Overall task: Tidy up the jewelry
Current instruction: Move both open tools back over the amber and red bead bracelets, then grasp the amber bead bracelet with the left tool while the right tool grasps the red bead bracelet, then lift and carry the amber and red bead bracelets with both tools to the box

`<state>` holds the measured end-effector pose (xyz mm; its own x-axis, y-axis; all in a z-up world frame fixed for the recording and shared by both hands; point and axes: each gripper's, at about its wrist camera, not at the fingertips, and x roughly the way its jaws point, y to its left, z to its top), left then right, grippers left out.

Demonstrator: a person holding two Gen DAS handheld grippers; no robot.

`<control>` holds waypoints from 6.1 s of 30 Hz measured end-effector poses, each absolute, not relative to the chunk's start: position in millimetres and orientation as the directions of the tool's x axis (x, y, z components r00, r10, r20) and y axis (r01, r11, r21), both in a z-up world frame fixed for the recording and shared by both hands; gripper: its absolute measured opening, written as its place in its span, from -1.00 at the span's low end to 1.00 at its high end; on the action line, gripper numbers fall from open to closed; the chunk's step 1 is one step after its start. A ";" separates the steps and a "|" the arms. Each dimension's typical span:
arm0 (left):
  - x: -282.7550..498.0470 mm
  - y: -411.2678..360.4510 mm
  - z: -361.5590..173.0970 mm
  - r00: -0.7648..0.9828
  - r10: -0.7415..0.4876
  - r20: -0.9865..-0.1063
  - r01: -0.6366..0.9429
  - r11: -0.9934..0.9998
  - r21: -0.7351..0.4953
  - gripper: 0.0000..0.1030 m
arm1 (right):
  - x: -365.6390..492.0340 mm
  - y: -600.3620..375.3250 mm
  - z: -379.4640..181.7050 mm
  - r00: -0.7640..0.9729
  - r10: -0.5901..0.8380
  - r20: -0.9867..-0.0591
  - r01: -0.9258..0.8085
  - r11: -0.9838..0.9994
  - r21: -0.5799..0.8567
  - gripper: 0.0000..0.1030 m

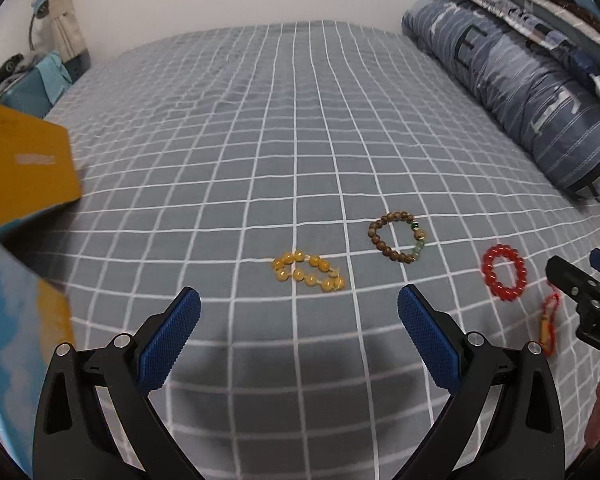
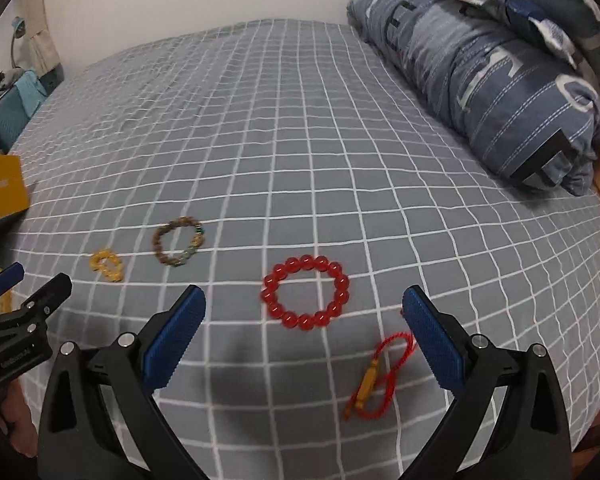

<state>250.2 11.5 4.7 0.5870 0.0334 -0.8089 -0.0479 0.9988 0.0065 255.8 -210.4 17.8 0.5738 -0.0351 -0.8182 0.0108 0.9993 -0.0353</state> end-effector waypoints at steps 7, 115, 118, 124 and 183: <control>287.3 10.0 -24.1 0.555 0.056 -0.830 -0.064 0.998 0.025 0.89 | 280.5 -222.1 -15.9 0.536 -0.044 -0.843 0.020 0.999 -0.039 0.75; 228.7 8.0 34.6 0.615 -0.052 -0.787 0.003 0.998 -0.063 -0.75 | 237.6 -197.2 33.2 0.625 0.059 -0.778 -0.083 0.997 0.010 -0.75; 225.3 8.9 38.5 0.617 -0.050 -0.785 0.003 0.998 -0.061 -0.75 | 232.6 -196.5 39.0 0.631 0.058 -0.773 -0.081 0.997 0.008 -0.75; 213.1 13.7 51.8 0.624 -0.046 -0.780 -0.002 0.998 -0.061 -0.74 | 222.9 -193.1 51.8 0.644 0.060 -0.763 -0.082 0.997 0.010 -0.75; 27.8 235.4 144.7 0.699 0.247 -0.671 -0.348 0.938 -0.017 -0.72 | 97.2 103.1 146.8 0.649 0.402 -0.646 -0.455 0.885 0.093 -0.75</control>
